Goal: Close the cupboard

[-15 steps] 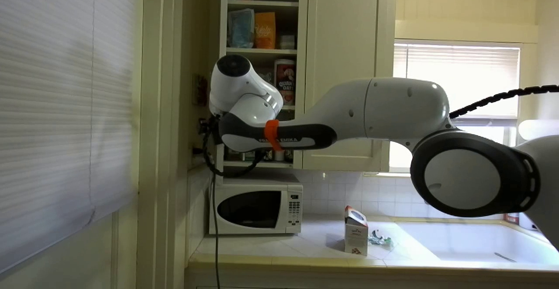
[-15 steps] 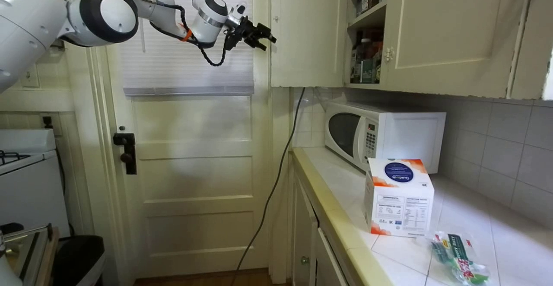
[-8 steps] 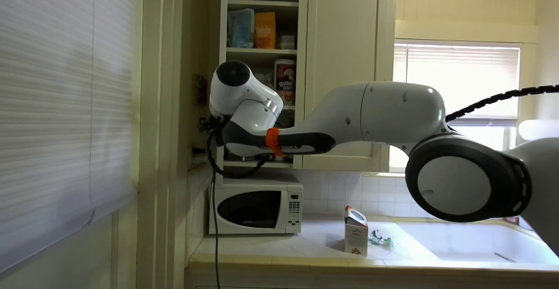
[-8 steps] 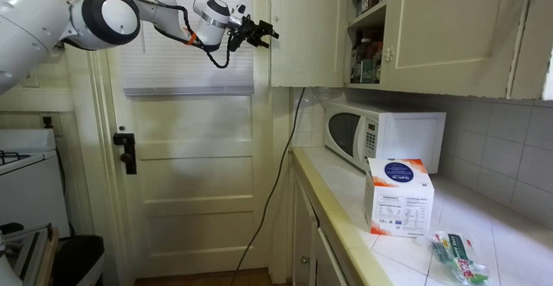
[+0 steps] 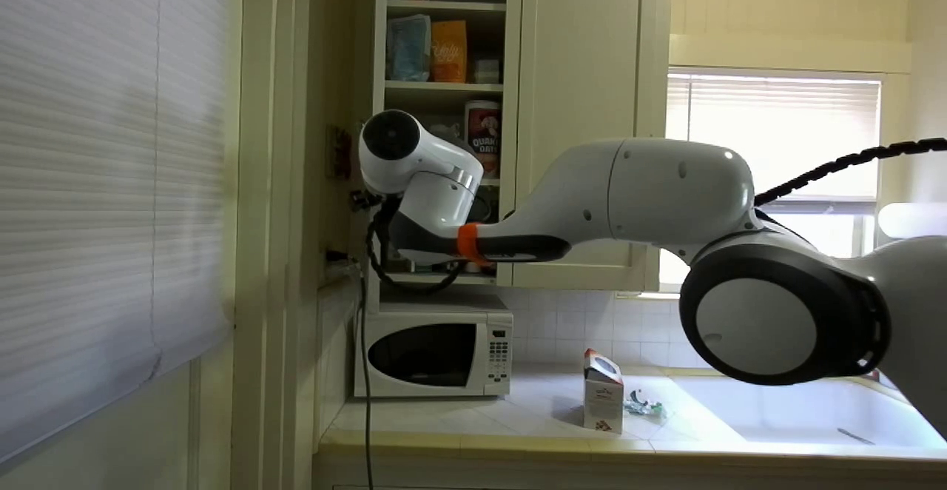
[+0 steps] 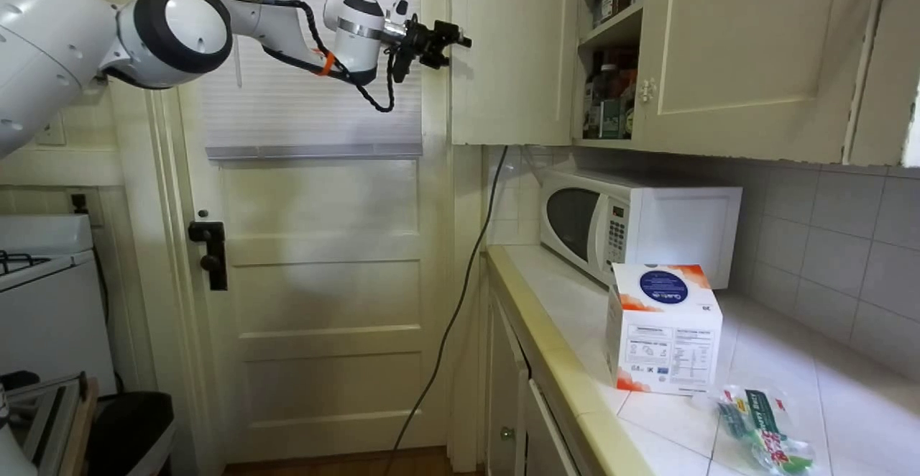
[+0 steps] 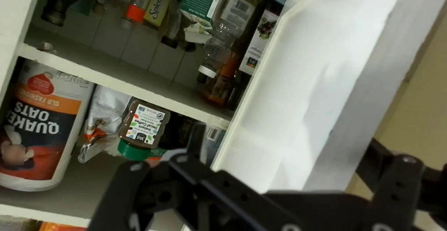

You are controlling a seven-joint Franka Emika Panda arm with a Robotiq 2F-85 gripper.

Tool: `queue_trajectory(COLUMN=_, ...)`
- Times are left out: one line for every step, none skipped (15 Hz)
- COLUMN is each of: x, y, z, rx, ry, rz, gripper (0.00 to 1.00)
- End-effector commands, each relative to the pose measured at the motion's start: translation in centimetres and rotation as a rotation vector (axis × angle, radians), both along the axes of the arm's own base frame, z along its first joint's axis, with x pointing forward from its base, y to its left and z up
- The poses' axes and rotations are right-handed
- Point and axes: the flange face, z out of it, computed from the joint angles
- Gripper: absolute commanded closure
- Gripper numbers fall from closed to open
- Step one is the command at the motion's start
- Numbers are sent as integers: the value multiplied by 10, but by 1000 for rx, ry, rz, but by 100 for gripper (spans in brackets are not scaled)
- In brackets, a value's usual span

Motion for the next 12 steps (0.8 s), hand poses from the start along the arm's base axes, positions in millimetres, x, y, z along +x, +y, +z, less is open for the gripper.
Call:
queue_trajectory(x=1, y=-5, z=4, rx=-14, ry=-58, rz=-78, gripper=0)
queue_trajectory(x=0, y=-9, z=6, rx=-13, ry=-64, rz=-96, gripper=0)
queue_trajectory(x=0, y=-12, z=7, rx=-14, ry=-70, rz=-115, gripper=0)
queue_trajectory(x=0, y=-15, z=7, rx=-14, ry=-75, rz=-133, gripper=0)
queue_trajectory(x=0, y=-21, z=9, rx=-16, ry=-78, rz=-158, gripper=0)
queue_trajectory(x=0, y=-25, z=9, rx=-16, ry=-83, rz=-181, gripper=0)
queue_trajectory(x=-1, y=-32, z=13, rx=-16, ry=-90, rz=-212, gripper=0)
queue_trajectory(x=-1, y=-39, z=15, rx=-15, ry=-96, rz=-245, gripper=0)
queue_trajectory(x=0, y=-47, z=14, rx=-14, ry=-98, rz=-274, gripper=0)
queue_trajectory(x=1, y=-56, z=16, rx=-16, ry=-101, rz=-310, gripper=0)
queue_trajectory(x=2, y=-66, z=17, rx=-17, ry=-105, rz=-345, gripper=0)
queue_trajectory(x=4, y=-76, z=16, rx=-19, ry=-105, rz=-381, gripper=0)
